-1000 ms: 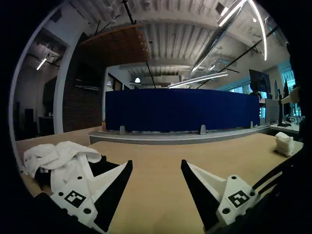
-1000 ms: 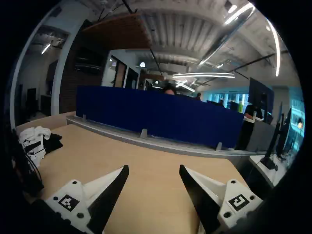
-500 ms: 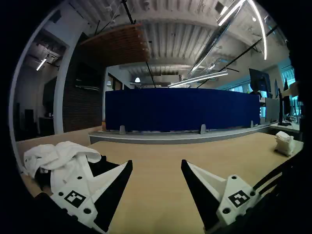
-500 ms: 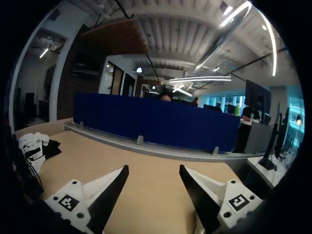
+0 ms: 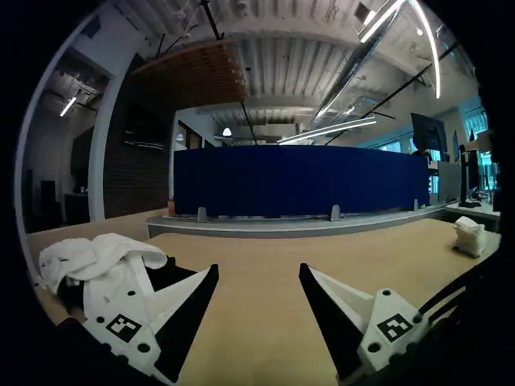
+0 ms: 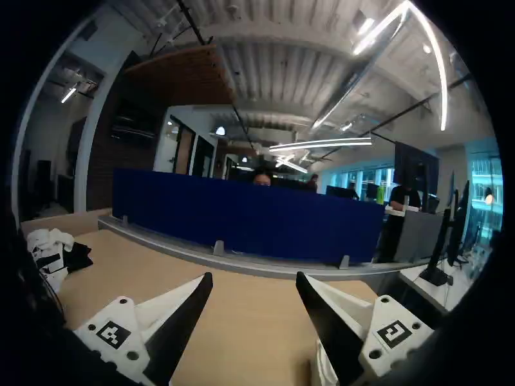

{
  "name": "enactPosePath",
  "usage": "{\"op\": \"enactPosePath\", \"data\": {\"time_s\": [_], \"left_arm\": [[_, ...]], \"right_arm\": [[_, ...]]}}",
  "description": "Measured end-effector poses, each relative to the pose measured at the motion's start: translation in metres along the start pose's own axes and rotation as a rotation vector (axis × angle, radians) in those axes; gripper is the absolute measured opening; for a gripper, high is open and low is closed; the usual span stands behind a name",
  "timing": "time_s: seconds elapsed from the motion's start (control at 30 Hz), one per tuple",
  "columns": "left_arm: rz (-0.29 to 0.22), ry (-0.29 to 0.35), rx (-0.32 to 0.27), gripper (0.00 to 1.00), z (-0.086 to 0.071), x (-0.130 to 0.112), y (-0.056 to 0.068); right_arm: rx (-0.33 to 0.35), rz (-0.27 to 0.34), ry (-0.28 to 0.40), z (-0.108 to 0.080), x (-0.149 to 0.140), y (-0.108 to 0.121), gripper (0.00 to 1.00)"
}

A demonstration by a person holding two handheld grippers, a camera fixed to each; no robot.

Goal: Fold towel

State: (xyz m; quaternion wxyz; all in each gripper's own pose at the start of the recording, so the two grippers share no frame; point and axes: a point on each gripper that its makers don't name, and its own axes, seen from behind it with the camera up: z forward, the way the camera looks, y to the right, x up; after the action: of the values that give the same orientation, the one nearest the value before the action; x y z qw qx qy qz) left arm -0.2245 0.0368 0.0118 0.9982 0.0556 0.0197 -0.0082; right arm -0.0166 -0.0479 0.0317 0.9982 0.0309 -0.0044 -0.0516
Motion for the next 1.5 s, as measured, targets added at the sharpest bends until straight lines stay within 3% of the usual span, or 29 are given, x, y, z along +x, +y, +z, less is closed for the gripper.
{"op": "enactPosePath", "data": {"time_s": [0.4,0.9,1.5], "left_arm": [[0.001,0.001,0.000,0.93,0.003,0.000,-0.003],[0.001,0.001,0.000,0.93,0.003,-0.001,-0.006],[0.001,0.001,0.000,0.93,0.004,-0.002,-0.009]], "right_arm": [[-0.024,0.069,0.018,-0.003,-0.042,0.021,1.00],[-0.059,0.133,0.011,-0.004,-0.132,0.032,1.00],[-0.072,0.151,0.044,-0.009,-0.156,0.040,1.00]]}}
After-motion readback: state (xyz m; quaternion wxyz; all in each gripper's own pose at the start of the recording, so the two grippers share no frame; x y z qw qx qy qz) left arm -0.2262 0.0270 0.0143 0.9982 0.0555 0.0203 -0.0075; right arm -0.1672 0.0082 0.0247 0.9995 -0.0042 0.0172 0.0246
